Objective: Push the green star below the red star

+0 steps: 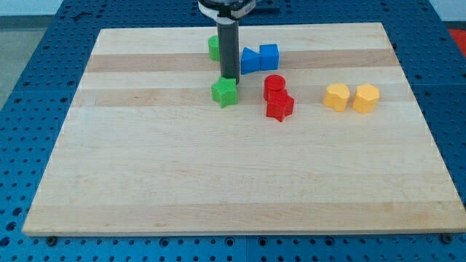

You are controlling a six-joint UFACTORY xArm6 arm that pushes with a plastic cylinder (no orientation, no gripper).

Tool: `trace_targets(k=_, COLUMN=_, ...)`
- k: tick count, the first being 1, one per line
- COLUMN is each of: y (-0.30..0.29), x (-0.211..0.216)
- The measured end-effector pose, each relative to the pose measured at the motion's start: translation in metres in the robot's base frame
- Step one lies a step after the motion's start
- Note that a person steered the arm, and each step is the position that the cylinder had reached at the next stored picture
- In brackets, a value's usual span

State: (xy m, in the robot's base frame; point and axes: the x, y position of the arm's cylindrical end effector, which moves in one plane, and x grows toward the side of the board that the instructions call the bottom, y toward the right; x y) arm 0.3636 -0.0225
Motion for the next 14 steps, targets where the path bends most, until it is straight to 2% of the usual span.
trace_targets(k=2, y=-0.015, x=0.003)
trace_targets(k=3, y=-0.046, x=0.003)
trace_targets(k=4, y=-0.054, x=0.025)
trace_targets(k=5, y=-0.016, x=0.044)
trace_targets(k=7, y=0.012, x=0.016)
trace_targets(k=8, y=0.03, x=0.019)
trace_targets(k=12, y=0.034, x=0.123)
trace_targets(k=14, y=0.104, x=0.136)
